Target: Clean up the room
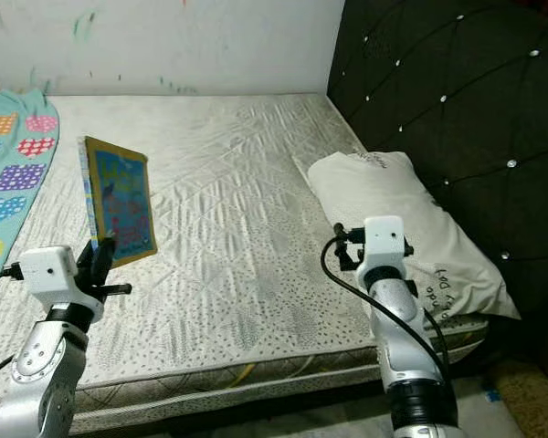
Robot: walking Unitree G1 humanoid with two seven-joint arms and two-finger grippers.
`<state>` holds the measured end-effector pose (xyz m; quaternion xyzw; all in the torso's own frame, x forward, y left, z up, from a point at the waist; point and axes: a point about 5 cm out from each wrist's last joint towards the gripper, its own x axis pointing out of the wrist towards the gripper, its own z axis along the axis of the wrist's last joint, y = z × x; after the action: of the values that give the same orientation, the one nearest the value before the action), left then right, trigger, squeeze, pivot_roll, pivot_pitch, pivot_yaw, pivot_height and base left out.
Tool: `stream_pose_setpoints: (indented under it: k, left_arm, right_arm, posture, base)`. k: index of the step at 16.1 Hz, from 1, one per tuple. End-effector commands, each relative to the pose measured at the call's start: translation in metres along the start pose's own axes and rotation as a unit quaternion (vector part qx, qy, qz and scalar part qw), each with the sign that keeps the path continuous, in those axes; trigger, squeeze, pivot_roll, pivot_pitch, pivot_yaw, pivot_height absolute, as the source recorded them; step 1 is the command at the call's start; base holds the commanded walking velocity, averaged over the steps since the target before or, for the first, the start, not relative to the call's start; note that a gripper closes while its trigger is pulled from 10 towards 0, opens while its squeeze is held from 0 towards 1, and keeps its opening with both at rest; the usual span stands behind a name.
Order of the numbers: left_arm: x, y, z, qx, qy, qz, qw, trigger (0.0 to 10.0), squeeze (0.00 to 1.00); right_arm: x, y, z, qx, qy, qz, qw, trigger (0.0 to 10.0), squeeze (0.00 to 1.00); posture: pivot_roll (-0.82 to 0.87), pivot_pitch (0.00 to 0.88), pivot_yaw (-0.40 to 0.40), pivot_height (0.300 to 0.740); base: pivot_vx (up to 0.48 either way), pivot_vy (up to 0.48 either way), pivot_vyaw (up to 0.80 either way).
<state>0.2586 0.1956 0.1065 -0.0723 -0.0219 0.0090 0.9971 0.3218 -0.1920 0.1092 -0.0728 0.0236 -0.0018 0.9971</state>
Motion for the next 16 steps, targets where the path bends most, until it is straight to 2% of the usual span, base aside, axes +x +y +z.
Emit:
stream_pose_setpoints:
  k: [1, 12, 14, 16]
  left_arm:
    - [0.0038, -0.0062, 0.0077, 0.0, -0.016, -0.019, 1.0, 10.0, 0.0]
    - [0.006, -0.0076, 0.0081, -0.011, -0.015, -0.019, 1.0, 10.0, 0.0]
    - [0.0069, -0.0079, 0.0085, -0.012, -0.016, -0.02, 1.0, 10.0, 0.0]
    - [0.008, -0.0101, 0.01, -0.022, -0.023, -0.024, 0.999, 10.0, 0.0]
  right_arm:
    - [0.0027, -0.0048, 0.0059, -0.007, -0.01, -0.004, 1.0, 10.0, 0.0]
    - [0.0065, -0.0067, 0.0082, -0.011, -0.016, -0.005, 1.0, 10.0, 0.0]
    - [0.0064, -0.0062, 0.0081, -0.011, -0.016, -0.004, 1.0, 10.0, 0.0]
    - [0.0062, -0.0062, 0.0078, -0.012, -0.017, -0.004, 1.0, 10.0, 0.0]
  posture:
    - [0.01, 0.0, -0.031, 0.74]
    - [0.0, 0.0, -0.034, 0.74]
    - [0.0, 0.0, -0.033, 0.74]
    - [0.0, 0.0, -0.032, 0.74]
  base:
    - [0.0, -0.386, 0.0]
    - [0.0, -0.416, 0.0]
    - [0.0, -0.319, 0.0]
    - [0.0, 0.0, 0.0]
